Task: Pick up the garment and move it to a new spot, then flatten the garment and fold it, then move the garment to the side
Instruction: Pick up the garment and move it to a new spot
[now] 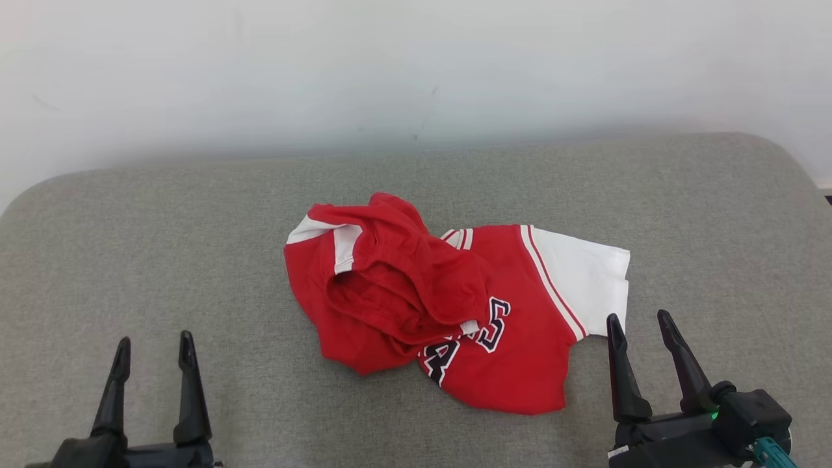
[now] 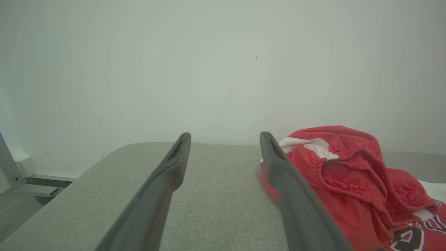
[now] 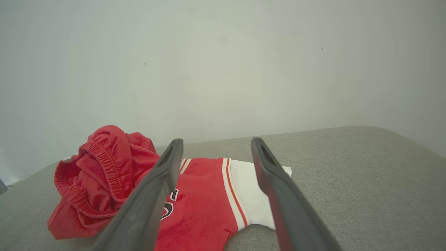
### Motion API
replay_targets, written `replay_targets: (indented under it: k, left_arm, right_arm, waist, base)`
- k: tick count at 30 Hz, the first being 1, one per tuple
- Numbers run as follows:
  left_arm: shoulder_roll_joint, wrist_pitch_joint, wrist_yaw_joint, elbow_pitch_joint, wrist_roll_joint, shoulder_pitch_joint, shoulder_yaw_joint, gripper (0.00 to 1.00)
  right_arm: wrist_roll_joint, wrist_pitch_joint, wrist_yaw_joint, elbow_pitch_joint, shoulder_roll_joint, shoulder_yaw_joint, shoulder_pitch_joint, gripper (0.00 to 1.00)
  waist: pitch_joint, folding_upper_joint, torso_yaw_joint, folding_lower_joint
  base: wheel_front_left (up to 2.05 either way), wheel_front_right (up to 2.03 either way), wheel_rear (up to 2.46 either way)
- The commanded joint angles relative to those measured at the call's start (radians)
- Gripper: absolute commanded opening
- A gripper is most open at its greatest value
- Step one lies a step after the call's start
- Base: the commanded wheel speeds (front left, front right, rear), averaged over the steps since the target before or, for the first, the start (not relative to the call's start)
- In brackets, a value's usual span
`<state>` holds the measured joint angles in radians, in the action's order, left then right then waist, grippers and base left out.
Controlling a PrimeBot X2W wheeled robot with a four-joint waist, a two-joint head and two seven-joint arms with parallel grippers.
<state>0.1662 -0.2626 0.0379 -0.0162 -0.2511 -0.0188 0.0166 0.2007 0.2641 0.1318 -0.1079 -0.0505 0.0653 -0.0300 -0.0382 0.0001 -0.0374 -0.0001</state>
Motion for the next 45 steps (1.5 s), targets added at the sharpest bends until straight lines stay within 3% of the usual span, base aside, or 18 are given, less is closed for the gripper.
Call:
replay_targets:
  k: [1,18,30,41,42,43,44,45]
  left_arm:
    - [-0.002,-0.003,-0.011,0.006,0.007,0.022,-0.001,1.0]
    - [0.058,0.078,-0.108,0.128,0.051,0.36,0.096,1.0]
    - [0.069,0.181,-0.148,0.292,0.027,0.442,0.188,1.0]
    - [0.095,0.299,-0.169,0.493,-0.062,0.495,0.296,1.0]
    - [0.093,0.313,-0.168,0.51,-0.075,0.495,0.306,0.91]
    - [0.09,0.321,-0.168,0.521,-0.089,0.499,0.316,0.69]
    - [0.087,0.33,-0.168,0.533,-0.097,0.503,0.326,0.37]
    - [0.088,0.34,-0.169,0.545,-0.107,0.506,0.342,0.15]
  right_arm:
    - [0.006,0.001,-0.002,0.002,0.0,0.0,-0.002,1.0]
    - [0.025,0.001,-0.002,-0.002,0.0,-0.014,-0.041,1.0]
    - [0.022,0.001,-0.002,-0.002,0.0,-0.006,-0.062,1.0]
    - [0.027,0.001,-0.002,-0.004,0.0,-0.002,-0.074,1.0]
    - [0.028,0.001,-0.002,-0.005,0.0,-0.001,-0.075,1.0]
    - [0.03,0.001,-0.002,-0.007,0.0,-0.001,-0.075,1.0]
    - [0.031,0.001,-0.002,-0.008,0.0,-0.001,-0.076,1.0]
    - [0.031,0.001,-0.002,-0.009,0.0,0.0,-0.076,1.0]
  waist:
    - [-0.003,-0.0001,-0.004,0.0001]
    - [-0.104,-0.0001,-0.115,0.0001]
    - [-0.134,-0.0001,-0.151,0.0001]
    - [-0.163,-0.0001,-0.175,0.0001]
    - [-0.163,-0.0001,-0.176,0.0001]
    - [-0.163,-0.0001,-0.177,0.0001]
    - [-0.163,-0.0001,-0.177,0.0001]
    - [-0.163,-0.0001,-0.178,0.0001]
  base:
    - [0.0,0.0,0.0]
    - [0.0,0.0,0.0]
    - [0.0,0.0,0.0]
    - [0.0,0.0,0.0]
    - [0.0,0.0,0.0]
    - [0.0,0.0,0.0]
    - [0.0,0.0,0.0]
    - [0.0,0.0,0.0]
